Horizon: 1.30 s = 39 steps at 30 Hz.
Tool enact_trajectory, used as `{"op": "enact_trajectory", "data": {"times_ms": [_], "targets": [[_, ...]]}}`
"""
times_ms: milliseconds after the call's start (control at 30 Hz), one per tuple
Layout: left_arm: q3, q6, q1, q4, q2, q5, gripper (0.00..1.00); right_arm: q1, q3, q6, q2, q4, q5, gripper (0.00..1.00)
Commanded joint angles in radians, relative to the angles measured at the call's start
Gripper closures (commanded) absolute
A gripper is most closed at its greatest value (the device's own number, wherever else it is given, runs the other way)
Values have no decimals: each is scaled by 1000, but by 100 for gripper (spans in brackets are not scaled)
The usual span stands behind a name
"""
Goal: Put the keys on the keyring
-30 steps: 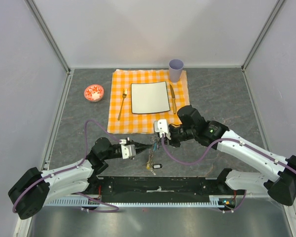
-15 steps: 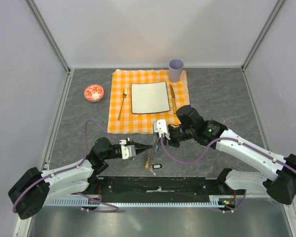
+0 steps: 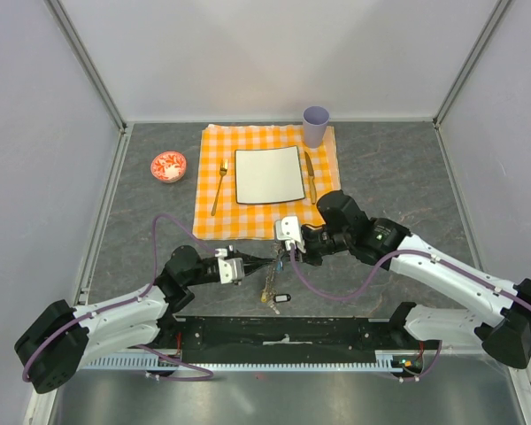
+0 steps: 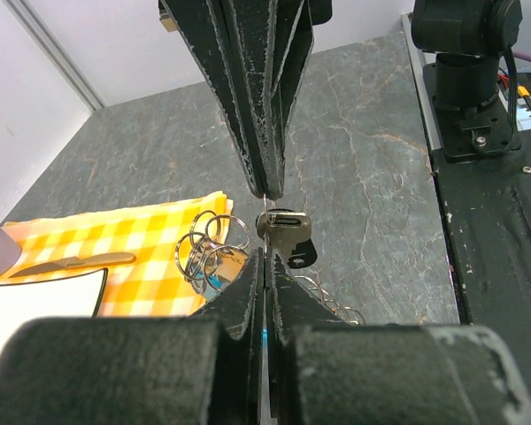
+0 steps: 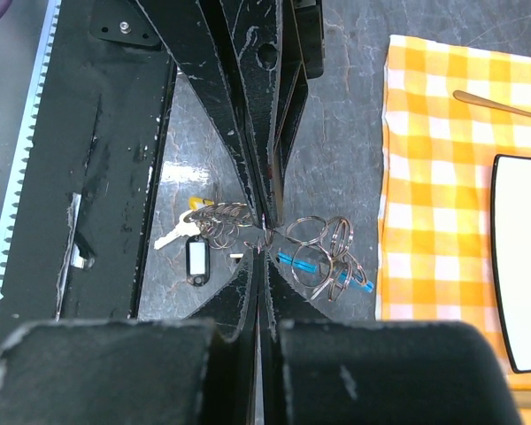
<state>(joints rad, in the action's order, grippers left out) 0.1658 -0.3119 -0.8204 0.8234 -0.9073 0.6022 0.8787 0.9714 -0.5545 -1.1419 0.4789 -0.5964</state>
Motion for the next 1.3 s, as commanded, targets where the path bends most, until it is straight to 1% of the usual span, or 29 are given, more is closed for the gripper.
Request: {"op": "enact_trajectory", "data": {"times_ms": [0, 867, 1267], "targets": [[37, 19, -2, 28, 13, -19, 98, 11, 16, -4, 28, -34, 10, 100], [37, 33, 0, 31, 18, -8, 98, 28, 18, -7, -4, -39, 70, 100], [41, 39, 0, 33, 12, -1, 98, 32, 18, -7, -9, -40, 50, 100]]}}
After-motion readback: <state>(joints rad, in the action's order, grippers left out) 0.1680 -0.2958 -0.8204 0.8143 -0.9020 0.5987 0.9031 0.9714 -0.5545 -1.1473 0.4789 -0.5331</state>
